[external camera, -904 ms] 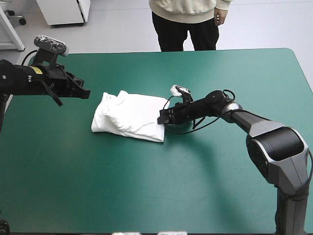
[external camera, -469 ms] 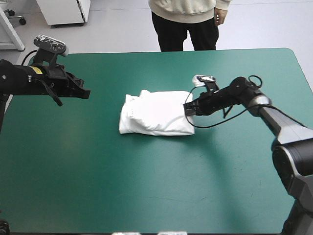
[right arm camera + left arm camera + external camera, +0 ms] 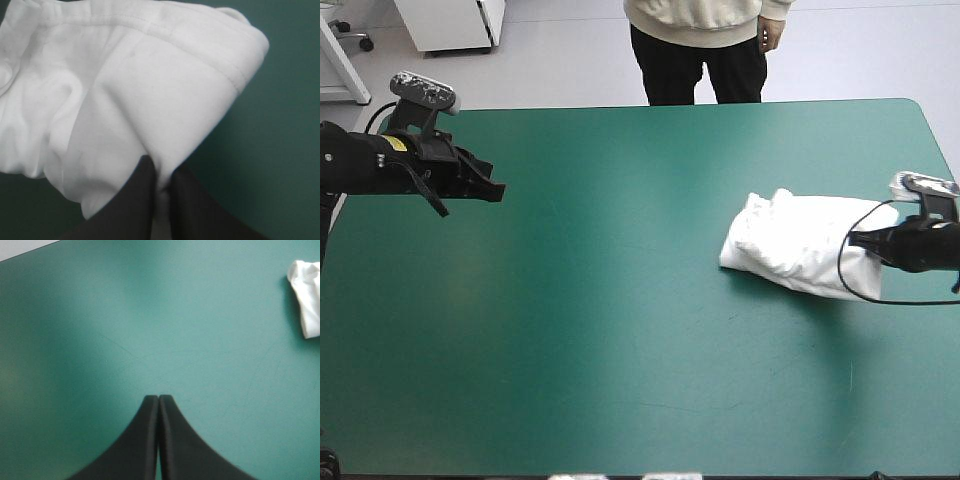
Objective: Fold the cloth
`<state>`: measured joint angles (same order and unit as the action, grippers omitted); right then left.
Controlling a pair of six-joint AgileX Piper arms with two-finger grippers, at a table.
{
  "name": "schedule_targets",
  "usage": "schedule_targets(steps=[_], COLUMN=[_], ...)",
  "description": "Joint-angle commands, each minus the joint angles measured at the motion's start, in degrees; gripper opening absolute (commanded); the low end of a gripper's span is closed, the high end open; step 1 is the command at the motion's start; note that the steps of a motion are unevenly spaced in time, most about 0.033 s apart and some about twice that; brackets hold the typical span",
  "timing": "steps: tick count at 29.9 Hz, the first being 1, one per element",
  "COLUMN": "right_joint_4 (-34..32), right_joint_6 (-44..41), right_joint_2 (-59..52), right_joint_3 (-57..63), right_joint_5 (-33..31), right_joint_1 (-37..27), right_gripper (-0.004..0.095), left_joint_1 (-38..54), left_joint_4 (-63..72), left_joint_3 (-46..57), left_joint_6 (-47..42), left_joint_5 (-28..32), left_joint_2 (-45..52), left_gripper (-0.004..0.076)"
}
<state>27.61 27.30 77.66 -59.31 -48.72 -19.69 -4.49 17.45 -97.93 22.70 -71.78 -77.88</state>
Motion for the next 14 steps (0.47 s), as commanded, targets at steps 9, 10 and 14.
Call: schedule_targets(steps=[9, 10, 14], right_joint_4=[-10.81, -11.28, -9.20], right_joint_6=[-6.66, -6.66, -5.23], right_joint_2=[-3.52, -3.52, -3.75], right_joint_3=[-0.96, -0.96, -0.96], right_joint_5=[4.44, 4.44, 4.55], right_joint_1=[-4.07, -4.07, -4.07], right_gripper=[0.0083, 0.0149, 0.0523], left_joint_1=[-0.01, -0.01, -0.01], left_joint_4=[0.99, 0.99, 0.99], left_joint_3=[-1.72, -1.72, -1.72], left_joint_6=[-0.39, -0.39, -0.61], left_joint_5=[3.46, 3.62, 4.56], left_joint_2=[1.50, 1.50, 2.18], left_gripper=[-0.0009, -0.0009, -0.0009])
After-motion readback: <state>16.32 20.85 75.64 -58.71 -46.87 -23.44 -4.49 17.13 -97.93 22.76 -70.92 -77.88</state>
